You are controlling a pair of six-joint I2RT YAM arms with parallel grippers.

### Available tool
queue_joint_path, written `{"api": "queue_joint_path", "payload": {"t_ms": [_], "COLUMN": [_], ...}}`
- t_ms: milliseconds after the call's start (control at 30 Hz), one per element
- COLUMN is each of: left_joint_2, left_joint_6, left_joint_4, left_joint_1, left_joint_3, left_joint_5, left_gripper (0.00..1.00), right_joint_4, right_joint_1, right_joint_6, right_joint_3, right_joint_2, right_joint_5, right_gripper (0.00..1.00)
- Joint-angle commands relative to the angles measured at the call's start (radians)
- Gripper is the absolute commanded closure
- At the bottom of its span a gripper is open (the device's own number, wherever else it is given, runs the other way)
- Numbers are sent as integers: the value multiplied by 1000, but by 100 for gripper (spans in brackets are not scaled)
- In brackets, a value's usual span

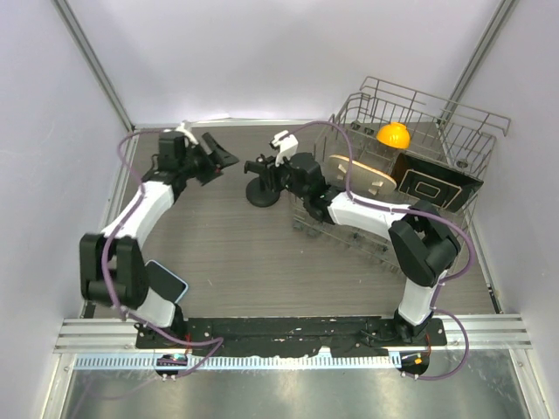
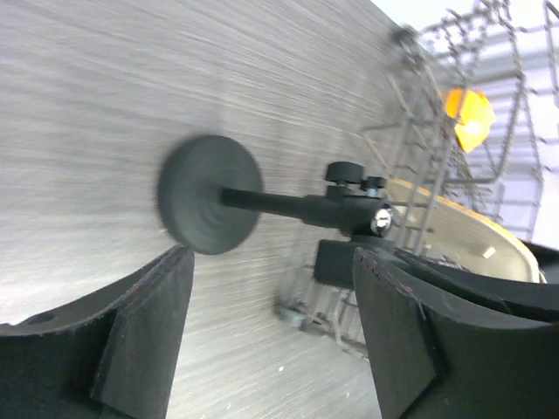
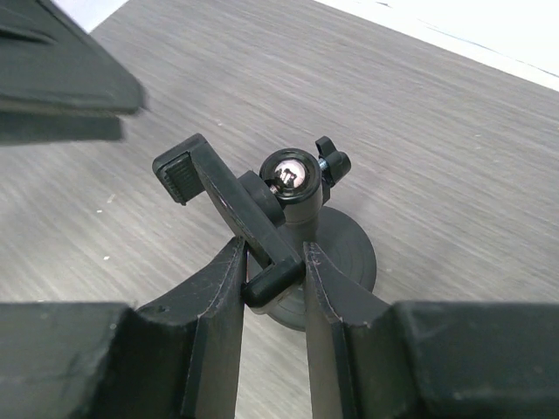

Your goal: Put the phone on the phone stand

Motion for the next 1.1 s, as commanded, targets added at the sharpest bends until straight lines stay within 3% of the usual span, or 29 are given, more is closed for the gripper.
{"api": "queue_joint_path", "payload": {"t_ms": [0,133,167,333,533,700,867,1067], "left_joint_2": [-245,-429,-490,-596,-564,-614,-664,-601], "left_joint_6": [107,105,70,-48,-247,-326,-340,-366], "left_joint_4": [-279,-486,-593,-951,-1275,-1312,-1190,-1160], "left_joint_1": [57,66,64,72,129,181,216,222], "left_joint_3": [-10,-60,-77,-100,-137,-215,-389,-402], "left_joint_5": [-211,-367,-498,-768,-854,-869,-771,-751], "left_gripper": [22,14,11,0,0,0,0,0], "right_joint_4": [107,104,104,96,70,73,74,76], "right_joint_1": [35,66,69,76,76,76,76,75], "right_joint_6": [39,34,34,29,6,-15,-23,-38], "right_joint_3": [106,126,130,140,149,133,126,120], "right_joint_2": [-29,-17,-15,-8,-1,-15,-24,-27], "right_joint_5": [-14,-21,-26,-47,-47,-95,-136,-155], "right_gripper": [99,99,99,99,99,99,99,99]}}
